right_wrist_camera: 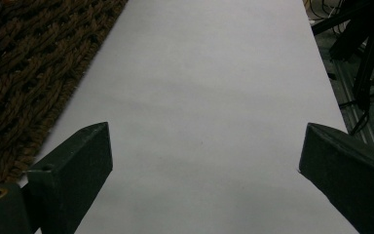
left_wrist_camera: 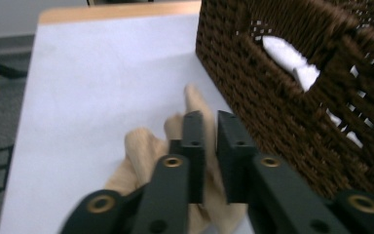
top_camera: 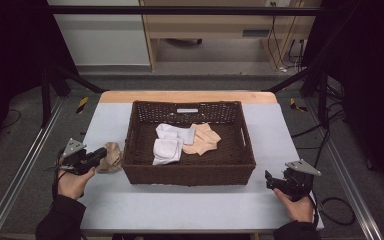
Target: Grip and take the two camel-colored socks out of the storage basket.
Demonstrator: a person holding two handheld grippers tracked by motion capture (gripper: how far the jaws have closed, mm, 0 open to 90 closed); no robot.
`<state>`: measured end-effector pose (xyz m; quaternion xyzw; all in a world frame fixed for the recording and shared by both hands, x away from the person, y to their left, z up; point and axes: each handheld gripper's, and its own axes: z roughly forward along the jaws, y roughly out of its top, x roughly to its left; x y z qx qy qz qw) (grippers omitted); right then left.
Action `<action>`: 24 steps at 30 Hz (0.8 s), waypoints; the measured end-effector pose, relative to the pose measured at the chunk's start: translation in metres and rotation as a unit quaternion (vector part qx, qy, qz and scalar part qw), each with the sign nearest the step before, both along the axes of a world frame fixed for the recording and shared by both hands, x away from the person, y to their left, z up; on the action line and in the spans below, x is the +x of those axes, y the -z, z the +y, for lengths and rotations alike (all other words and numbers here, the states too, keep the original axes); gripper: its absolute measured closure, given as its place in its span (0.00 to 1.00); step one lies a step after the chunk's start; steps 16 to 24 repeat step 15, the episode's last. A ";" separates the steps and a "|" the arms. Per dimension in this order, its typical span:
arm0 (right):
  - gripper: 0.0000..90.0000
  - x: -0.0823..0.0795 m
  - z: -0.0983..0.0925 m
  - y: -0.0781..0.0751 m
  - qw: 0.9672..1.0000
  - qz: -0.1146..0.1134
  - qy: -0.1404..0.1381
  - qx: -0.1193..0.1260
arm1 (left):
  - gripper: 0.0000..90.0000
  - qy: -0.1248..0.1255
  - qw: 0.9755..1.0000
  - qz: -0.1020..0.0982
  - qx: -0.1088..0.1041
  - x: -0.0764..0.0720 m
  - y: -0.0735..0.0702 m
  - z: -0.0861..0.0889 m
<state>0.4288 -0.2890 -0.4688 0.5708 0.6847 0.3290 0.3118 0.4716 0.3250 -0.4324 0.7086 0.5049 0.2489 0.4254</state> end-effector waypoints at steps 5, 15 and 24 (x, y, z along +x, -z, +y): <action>0.06 -0.001 -0.001 0.000 1.000 -0.003 0.002 0.003 | 0.59 -0.008 1.000 -0.010 -0.016 -0.005 0.003 0.004; 0.06 -0.001 -0.003 0.000 1.000 -0.001 0.005 0.008 | 0.24 -0.006 0.999 -0.027 -0.037 -0.032 0.004 0.018; 0.06 -0.001 -0.003 0.000 1.000 -0.001 0.005 0.008 | 0.24 -0.006 0.999 -0.027 -0.037 -0.032 0.004 0.018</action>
